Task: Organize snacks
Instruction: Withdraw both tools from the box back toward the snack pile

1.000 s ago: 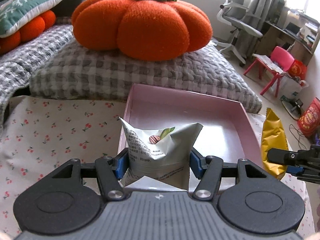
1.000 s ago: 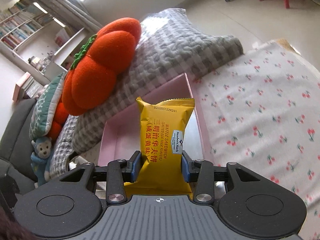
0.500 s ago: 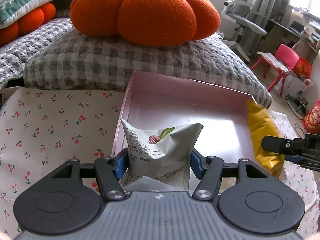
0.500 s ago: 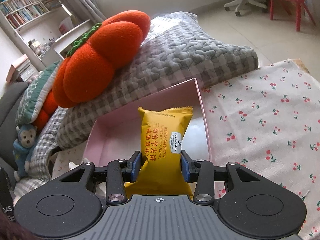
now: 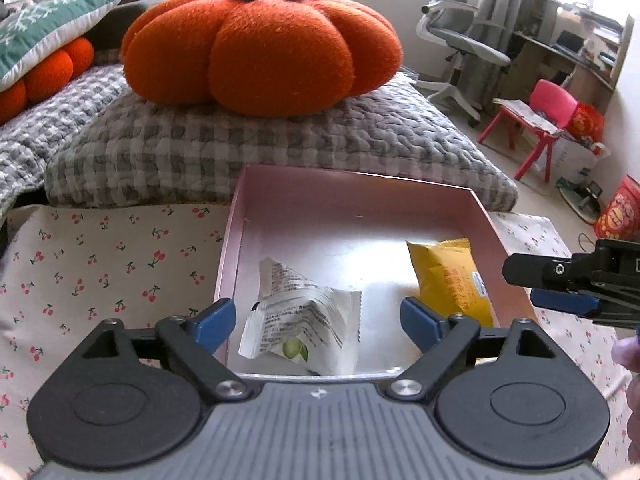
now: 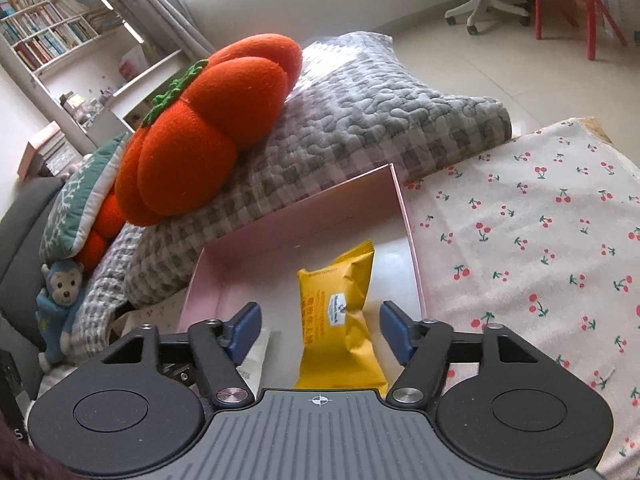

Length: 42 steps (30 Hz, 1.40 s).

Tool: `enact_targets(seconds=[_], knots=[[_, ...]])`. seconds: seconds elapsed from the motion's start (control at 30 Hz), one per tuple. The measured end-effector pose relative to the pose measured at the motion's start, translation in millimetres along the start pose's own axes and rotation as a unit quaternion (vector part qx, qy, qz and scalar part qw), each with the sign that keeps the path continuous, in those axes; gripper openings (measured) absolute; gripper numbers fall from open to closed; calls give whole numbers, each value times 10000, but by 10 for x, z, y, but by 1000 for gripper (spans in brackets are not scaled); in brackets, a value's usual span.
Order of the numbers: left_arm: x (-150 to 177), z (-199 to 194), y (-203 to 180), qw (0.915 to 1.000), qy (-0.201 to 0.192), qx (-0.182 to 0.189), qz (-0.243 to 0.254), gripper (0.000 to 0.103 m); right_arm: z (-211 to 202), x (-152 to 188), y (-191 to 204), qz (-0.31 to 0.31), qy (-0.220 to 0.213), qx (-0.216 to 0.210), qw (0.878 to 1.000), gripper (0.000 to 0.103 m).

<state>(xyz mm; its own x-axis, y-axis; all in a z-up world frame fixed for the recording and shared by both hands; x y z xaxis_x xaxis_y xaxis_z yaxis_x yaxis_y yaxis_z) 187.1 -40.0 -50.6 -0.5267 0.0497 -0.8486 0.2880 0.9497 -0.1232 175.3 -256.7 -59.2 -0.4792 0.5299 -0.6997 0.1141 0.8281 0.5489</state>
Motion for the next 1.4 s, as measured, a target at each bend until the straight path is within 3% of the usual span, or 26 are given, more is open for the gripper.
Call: enact_targets(seconds=[0.23,0.57,0.83,0.97,1.4], knots=[[20,-220,-46,10000,42,14,3,100,-209,6,129,-225,30,50,9997,77],[103,-528,-36,9997,141,-191,104,103,-580,117,343,-689,56,164,9975,86],[267,-751,107,9980,380,-445,-251,103,-798,330,344,-887,142,420,9951,89],[385,-853,223,9982,209,-423,-381,103,-888,431,302,-966,24,438,9944,91],[689,-929,597,9982,-69,-587,102,103,-1047,582,142,-1588,-142,176,9870,95]])
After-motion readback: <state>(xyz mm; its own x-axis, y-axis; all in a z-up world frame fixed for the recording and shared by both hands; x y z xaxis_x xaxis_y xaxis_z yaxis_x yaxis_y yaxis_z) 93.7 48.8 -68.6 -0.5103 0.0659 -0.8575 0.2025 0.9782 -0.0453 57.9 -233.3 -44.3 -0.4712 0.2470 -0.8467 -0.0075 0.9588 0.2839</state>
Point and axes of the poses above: each gripper's, at about its wrist camera, not at the fingertips, and z roughly the way its jaws point, y to its left, x to its underside, the point moved 7 cm from there along z, roughly the way its jaws point, and after that the axes turned 15 degrees about -y, right-handed, at the moved point
